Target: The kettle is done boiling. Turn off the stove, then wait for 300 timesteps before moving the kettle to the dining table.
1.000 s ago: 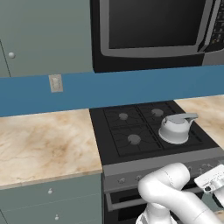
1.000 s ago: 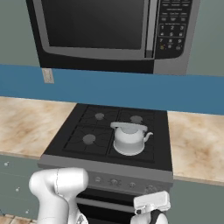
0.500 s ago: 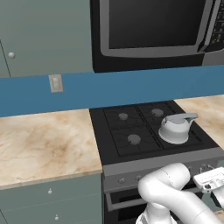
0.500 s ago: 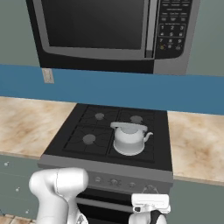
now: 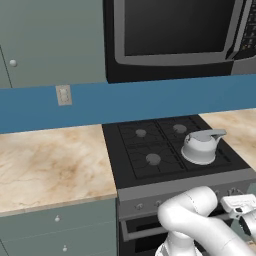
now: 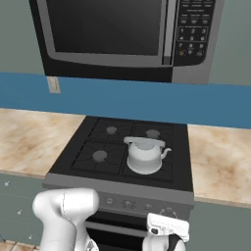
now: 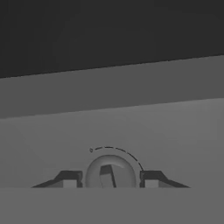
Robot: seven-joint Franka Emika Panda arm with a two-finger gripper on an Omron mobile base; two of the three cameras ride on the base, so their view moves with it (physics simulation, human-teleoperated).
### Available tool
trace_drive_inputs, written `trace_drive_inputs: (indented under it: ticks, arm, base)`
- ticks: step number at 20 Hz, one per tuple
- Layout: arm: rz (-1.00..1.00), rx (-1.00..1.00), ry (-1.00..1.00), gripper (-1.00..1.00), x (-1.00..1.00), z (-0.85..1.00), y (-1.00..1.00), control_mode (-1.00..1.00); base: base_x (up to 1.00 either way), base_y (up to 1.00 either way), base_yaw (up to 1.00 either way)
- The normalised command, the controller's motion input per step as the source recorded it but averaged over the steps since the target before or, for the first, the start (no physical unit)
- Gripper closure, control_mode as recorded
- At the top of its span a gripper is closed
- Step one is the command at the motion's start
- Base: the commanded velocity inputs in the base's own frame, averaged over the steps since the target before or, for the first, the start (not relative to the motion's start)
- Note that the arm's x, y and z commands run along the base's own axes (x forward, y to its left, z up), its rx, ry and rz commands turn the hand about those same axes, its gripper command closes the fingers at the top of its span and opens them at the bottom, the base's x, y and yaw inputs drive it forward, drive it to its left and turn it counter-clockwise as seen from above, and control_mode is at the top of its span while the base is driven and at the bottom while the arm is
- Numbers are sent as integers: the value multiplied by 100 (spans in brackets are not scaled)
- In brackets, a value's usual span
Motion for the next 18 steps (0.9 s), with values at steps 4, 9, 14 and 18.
trace_drive_inputs:
  ticks: [4, 9, 14, 18]
  arm:
    - [0, 27, 7, 100, 3, -11, 0, -100]
    - [0, 19, 8, 100, 1, -16, 5, -100]
    - [0, 17, 6, 100, 0, -13, 7, -100]
    - [0, 1, 2, -100, 3, -2, 0, -100]
  base:
    - [0, 0, 0]
    - [0, 0, 0]
    - [0, 0, 0]
    - [0, 0, 0]
